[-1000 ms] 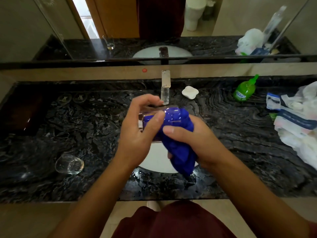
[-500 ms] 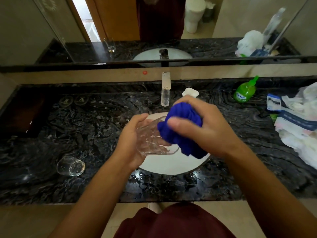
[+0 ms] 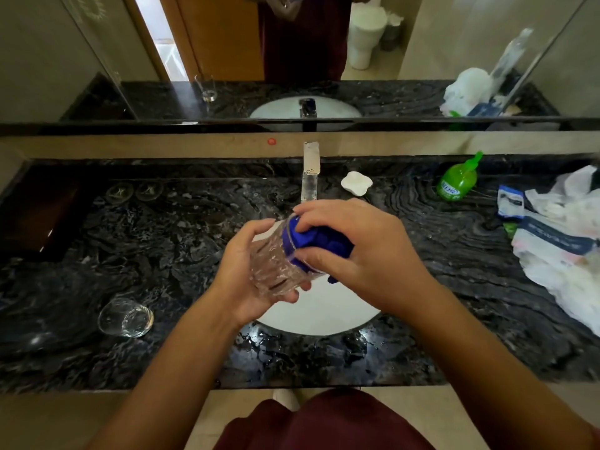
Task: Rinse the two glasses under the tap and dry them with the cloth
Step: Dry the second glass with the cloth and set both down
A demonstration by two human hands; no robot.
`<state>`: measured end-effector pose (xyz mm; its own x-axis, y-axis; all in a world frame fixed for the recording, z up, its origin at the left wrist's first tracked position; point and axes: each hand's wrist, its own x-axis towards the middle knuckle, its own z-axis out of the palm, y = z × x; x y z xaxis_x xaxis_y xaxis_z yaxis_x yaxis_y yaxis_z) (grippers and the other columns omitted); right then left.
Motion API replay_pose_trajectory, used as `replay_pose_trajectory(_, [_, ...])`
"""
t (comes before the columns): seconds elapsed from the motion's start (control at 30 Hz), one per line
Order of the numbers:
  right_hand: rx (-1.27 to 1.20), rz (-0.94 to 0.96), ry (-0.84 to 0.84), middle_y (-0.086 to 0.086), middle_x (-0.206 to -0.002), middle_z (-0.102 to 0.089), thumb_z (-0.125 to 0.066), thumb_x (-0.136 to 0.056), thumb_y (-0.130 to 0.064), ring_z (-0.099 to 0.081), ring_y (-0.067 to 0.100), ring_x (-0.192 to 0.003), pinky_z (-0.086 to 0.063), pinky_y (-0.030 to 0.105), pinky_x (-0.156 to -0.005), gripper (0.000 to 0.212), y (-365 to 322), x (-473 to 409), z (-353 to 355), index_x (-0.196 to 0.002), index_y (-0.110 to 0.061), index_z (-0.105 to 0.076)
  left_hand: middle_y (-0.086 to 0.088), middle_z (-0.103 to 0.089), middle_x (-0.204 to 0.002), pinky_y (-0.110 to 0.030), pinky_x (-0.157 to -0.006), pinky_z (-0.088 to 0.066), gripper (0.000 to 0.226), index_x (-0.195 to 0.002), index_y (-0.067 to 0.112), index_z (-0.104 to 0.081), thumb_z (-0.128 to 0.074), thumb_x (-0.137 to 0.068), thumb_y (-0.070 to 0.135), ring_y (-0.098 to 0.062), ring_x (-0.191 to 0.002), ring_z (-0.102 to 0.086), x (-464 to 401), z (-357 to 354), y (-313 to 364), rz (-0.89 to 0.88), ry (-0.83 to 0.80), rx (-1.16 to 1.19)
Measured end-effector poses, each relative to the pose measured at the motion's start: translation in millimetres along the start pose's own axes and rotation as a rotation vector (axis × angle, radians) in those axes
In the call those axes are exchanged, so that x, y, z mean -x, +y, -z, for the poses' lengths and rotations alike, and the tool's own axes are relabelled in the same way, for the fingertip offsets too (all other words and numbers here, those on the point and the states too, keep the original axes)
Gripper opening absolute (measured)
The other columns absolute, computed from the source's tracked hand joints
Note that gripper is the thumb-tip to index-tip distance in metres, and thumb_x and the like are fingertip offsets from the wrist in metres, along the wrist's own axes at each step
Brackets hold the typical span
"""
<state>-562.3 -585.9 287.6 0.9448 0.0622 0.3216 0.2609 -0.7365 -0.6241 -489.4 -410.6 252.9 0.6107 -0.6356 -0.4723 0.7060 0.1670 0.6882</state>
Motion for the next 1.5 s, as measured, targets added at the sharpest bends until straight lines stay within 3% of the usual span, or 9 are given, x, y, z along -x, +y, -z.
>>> replay_pose_trajectory(0.2, [0.191, -0.103, -0.261, -0.012, -0.161, -0.041, -0.033, -0.109, -0.053, -0.050, 0.018, -0.129, -0.048, 0.037, -0.093, 0.039, -6.5, 6.5, -2.5, -0.138, -0.049, -0.059, -0.018, -0.066, -0.076, -0.029, -0.041, -0.050, 0.050, -0.099, 0.003, -0.077, -0.050, -0.091, 0.044, -0.033, -0.056, -0.063, -0.2, 6.1, 0.0, -0.064, -0.037, -0.048])
replay_pose_trajectory(0.3, [0.325, -0.132, -0.455, -0.010, -0.127, -0.059, -0.017, -0.106, -0.058, -0.063, 0.021, -0.104, -0.053, 0.040, -0.082, 0.050, -4.6, 7.6, 6.8, -0.151, -0.054, -0.037, -0.020, -0.070, -0.083, -0.031, -0.044, -0.053, 0.039, -0.105, 0.003, -0.075, -0.059, -0.085, 0.033, -0.035, -0.059, -0.065, 5.6, 11.3, -0.4, -0.143, -0.085, -0.142])
replay_pose_trajectory(0.4, [0.401, -0.058, -0.529, -0.001, -0.105, -0.072, -0.024, -0.104, -0.060, -0.066, 0.024, -0.094, -0.052, 0.041, -0.077, 0.051, -0.6, 5.1, 10.7, -0.153, -0.052, -0.038, -0.018, -0.072, -0.097, -0.031, -0.045, -0.052, 0.050, -0.123, 0.009, -0.063, -0.070, -0.082, 0.036, -0.035, -0.064, -0.066, 8.9, 13.1, -5.3, -0.185, -0.105, -0.248])
replay_pose_trajectory(0.7, [-0.275, -0.127, -0.296, -0.015, -0.140, -0.059, -0.060, -0.094, -0.024, -0.065, 0.010, -0.114, -0.054, 0.031, -0.094, 0.068, 11.7, 21.7, 10.7, -0.156, -0.042, -0.037, -0.012, -0.065, -0.070, -0.025, -0.040, -0.043, 0.053, -0.099, 0.011, -0.078, -0.056, -0.095, 0.058, -0.021, -0.048, -0.055, 3.9, 13.7, -0.9, -0.229, 0.074, -0.239])
replay_pose_trajectory(0.83, [-0.102, -0.068, -0.213, -0.013, -0.120, -0.070, -0.062, -0.093, -0.032, -0.065, 0.008, -0.090, -0.054, 0.034, -0.078, 0.057, 14.3, 21.3, 5.0, -0.146, -0.041, -0.044, -0.005, -0.063, -0.062, -0.024, -0.037, -0.041, 0.041, -0.082, 0.016, -0.077, -0.056, -0.096, 0.048, -0.019, -0.045, -0.056, 4.4, 10.5, -1.6, -0.194, 0.068, -0.189])
replay_pose_trajectory(0.97, [0.106, 0.061, -0.168, -0.009, -0.115, -0.077, -0.066, -0.089, -0.031, -0.071, 0.015, -0.092, -0.059, 0.038, -0.073, 0.048, 11.4, 18.5, -2.9, -0.137, -0.030, -0.066, -0.009, -0.062, -0.059, -0.020, -0.033, -0.035, 0.047, -0.100, 0.006, -0.071, -0.061, -0.091, 0.051, -0.019, -0.039, -0.051, 2.4, 5.6, -5.7, -0.148, 0.066, -0.227])
replay_pose_trajectory(1.13, [0.176, 0.057, -0.263, -0.009, -0.128, -0.073, -0.059, -0.095, -0.034, -0.071, 0.024, -0.104, -0.058, 0.044, -0.076, 0.054, 4.6, 17.9, -17.4, -0.148, -0.043, -0.054, -0.005, -0.063, -0.057, -0.021, -0.039, -0.034, 0.034, -0.069, 0.029, -0.069, -0.058, -0.089, 0.054, -0.018, -0.041, -0.054, 1.8, 0.7, -5.7, -0.198, 0.104, -0.492])
replay_pose_trajectory(1.37, [-0.090, -0.058, -0.372, 0.001, -0.105, -0.076, -0.068, -0.097, -0.020, -0.069, 0.021, -0.088, -0.054, 0.040, -0.079, 0.034, 4.4, 6.0, -7.5, -0.130, -0.022, -0.070, 0.003, -0.058, -0.059, -0.025, -0.048, -0.041, 0.034, -0.073, 0.032, -0.061, -0.055, -0.083, 0.064, -0.017, -0.047, -0.055, 2.2, 4.6, -11.5, -0.343, 0.179, -0.560])
replay_pose_trajectory(1.5, [-0.701, -0.330, -0.361, 0.014, -0.099, -0.074, -0.060, -0.083, -0.011, -0.067, 0.017, -0.075, -0.052, 0.027, -0.067, 0.045, 15.1, 12.8, 12.2, -0.127, -0.021, -0.064, 0.005, -0.065, -0.062, -0.023, -0.045, -0.046, 0.035, -0.070, 0.035, -0.073, -0.064, -0.069, 0.068, -0.012, -0.050, -0.061, 2.5, 4.7, -8.4, -0.325, 0.295, -0.344])
